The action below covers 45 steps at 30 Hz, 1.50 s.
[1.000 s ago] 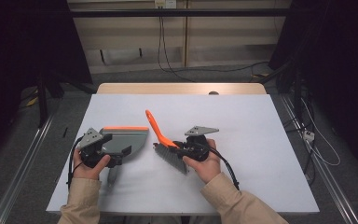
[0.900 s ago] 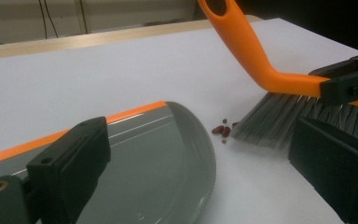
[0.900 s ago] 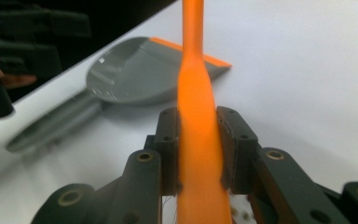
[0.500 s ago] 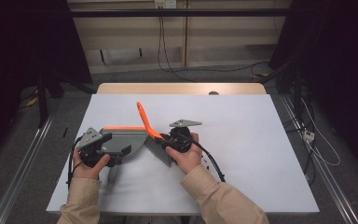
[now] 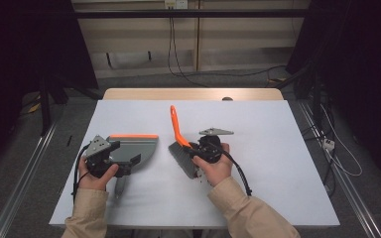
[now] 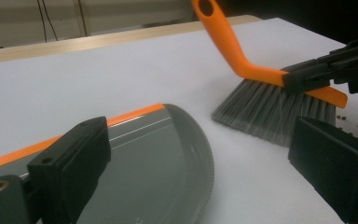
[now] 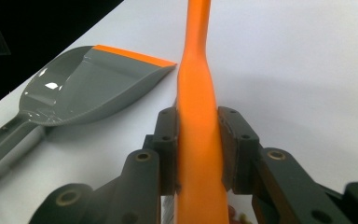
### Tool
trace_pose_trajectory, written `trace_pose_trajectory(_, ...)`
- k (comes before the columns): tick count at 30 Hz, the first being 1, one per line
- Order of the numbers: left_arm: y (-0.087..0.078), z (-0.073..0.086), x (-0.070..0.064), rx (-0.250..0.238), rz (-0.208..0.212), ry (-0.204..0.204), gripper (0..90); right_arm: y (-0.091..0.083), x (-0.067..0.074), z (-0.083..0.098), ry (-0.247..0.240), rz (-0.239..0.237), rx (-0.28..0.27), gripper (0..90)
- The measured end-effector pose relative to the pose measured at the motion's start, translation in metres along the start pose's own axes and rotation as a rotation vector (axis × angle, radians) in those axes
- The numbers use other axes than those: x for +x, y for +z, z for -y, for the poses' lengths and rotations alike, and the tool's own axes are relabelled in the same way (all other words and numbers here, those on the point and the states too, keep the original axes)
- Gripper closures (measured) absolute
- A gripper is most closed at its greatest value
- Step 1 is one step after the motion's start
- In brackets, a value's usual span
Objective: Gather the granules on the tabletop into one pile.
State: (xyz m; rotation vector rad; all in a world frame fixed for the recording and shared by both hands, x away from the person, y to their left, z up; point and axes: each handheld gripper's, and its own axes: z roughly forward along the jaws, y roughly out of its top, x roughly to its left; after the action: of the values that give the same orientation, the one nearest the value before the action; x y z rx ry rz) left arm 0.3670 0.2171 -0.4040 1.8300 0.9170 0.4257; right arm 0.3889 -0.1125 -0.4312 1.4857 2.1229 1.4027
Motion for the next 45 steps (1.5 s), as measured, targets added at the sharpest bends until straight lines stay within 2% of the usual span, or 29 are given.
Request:
trace_pose_trajectory(6,0.001,-0.001,-0.001,-0.003,0.002,0.000,5.5,-0.014,-0.012,0.004,0.007,0.034,-0.005,69.3)
trace_pose_trajectory(9,0.002,-0.001,-0.001,0.001,0.003,0.005,5.5,-0.019,-0.018,0.006,0.044,0.024,-0.009,69.3)
trace_pose_trajectory(11,0.003,-0.001,-0.001,0.001,0.003,0.007,5.5,-0.020,-0.019,0.006,0.048,0.016,-0.008,69.4)
trace_pose_trajectory(13,0.004,-0.002,-0.002,0.001,0.003,0.006,5.5,-0.019,-0.020,0.006,0.070,-0.009,-0.017,70.4)
trace_pose_trajectory(15,0.004,-0.002,-0.002,0.000,0.003,0.005,5.6,-0.017,-0.020,0.003,0.125,-0.076,-0.024,71.9)
trace_pose_trajectory(16,0.004,-0.002,-0.001,0.000,0.004,0.003,5.6,-0.017,-0.018,0.001,0.122,-0.082,-0.024,72.0)
trace_pose_trajectory(17,0.004,-0.002,-0.001,0.000,0.004,0.002,5.6,-0.016,-0.014,-0.003,0.071,-0.068,-0.016,72.0)
trace_pose_trajectory(20,0.004,-0.002,-0.001,-0.003,0.003,0.003,5.6,-0.014,-0.007,-0.010,0.034,-0.078,-0.012,72.0)
trace_pose_trajectory(25,0.004,-0.002,0.000,-0.006,0.003,0.001,5.6,-0.010,0.000,-0.021,0.034,-0.086,-0.027,71.9)
trace_pose_trajectory(30,0.004,-0.002,0.000,-0.005,0.000,-0.001,5.7,0.009,0.011,-0.025,0.050,-0.109,0.003,71.9)
trace_pose_trajectory(32,0.003,-0.002,0.001,-0.006,0.000,-0.003,5.7,0.021,0.014,-0.025,0.053,-0.098,0.027,71.9)
trace_pose_trajectory(34,0.002,-0.002,0.001,-0.010,-0.004,-0.005,5.7,0.030,0.012,-0.025,0.045,-0.051,0.041,71.8)
trace_pose_trajectory(36,0.002,-0.003,0.001,-0.012,-0.003,-0.003,5.7,0.032,0.005,-0.027,0.088,-0.051,0.049,71.8)
trace_pose_trajectory(41,0.002,-0.003,0.001,-0.011,-0.008,-0.003,5.8,0.022,-0.002,-0.028,0.044,-0.001,0.057,71.8)
trace_pose_trajectory(45,0.002,-0.004,0.000,-0.012,-0.006,0.005,5.7,0.010,-0.014,-0.028,0.045,0.027,0.050,71.8)
